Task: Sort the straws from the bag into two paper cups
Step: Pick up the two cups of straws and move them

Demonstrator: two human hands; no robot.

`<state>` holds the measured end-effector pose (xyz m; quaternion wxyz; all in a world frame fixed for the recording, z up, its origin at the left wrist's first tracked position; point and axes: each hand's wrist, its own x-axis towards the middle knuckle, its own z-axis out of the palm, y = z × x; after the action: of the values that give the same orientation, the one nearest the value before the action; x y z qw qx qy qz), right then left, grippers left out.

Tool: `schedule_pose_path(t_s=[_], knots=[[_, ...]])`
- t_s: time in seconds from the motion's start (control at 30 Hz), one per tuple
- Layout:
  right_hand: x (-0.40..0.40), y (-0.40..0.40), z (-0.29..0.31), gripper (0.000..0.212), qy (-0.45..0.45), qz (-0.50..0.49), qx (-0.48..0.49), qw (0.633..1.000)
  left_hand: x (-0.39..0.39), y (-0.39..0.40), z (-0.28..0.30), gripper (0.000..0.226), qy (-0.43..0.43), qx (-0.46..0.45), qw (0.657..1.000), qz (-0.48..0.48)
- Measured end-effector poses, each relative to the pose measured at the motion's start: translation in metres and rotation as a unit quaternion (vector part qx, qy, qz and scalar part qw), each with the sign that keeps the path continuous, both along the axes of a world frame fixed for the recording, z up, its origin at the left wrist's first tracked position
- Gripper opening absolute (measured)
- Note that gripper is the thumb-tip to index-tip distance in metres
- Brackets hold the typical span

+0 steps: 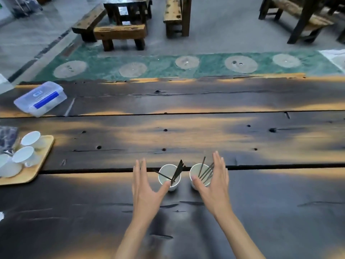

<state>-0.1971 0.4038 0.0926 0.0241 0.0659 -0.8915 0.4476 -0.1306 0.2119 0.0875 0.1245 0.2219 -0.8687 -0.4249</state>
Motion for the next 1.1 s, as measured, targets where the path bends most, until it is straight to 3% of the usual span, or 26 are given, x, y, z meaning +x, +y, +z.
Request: schedule_pose_path(t_s=[0.17, 0.33, 0.5, 0.63, 0.83, 1.1], knots=[[0.027, 0.027, -0.042, 0.094, -0.102, -0.109, -0.130, 0.980, 0.016, 0.003, -0.052, 0.107, -0.060, 0.115, 0.989, 0.064], [0.020, 0.033, -0.080, 0.101, -0.209, -0.112, -0.126, 0.963, 0.004, 0.007, -0.083, 0.111, -0.128, 0.177, 0.974, 0.051], [0.005, 0.027, -0.105, 0.107, -0.279, -0.087, -0.149, 0.945, -0.016, 0.009, -0.100, 0.120, -0.130, 0.211, 0.968, 0.038], [-0.009, 0.020, -0.116, 0.108, -0.298, -0.072, -0.165, 0.937, -0.026, 0.011, -0.112, 0.110, -0.114, 0.230, 0.966, 0.034], [-0.028, 0.011, -0.120, 0.076, -0.271, -0.070, -0.192, 0.941, -0.041, 0.015, -0.115, 0.104, -0.074, 0.237, 0.969, 0.018], [-0.047, 0.002, -0.122, 0.071, -0.251, -0.064, -0.222, 0.940, -0.060, 0.016, -0.116, 0.074, -0.045, 0.275, 0.959, 0.050]])
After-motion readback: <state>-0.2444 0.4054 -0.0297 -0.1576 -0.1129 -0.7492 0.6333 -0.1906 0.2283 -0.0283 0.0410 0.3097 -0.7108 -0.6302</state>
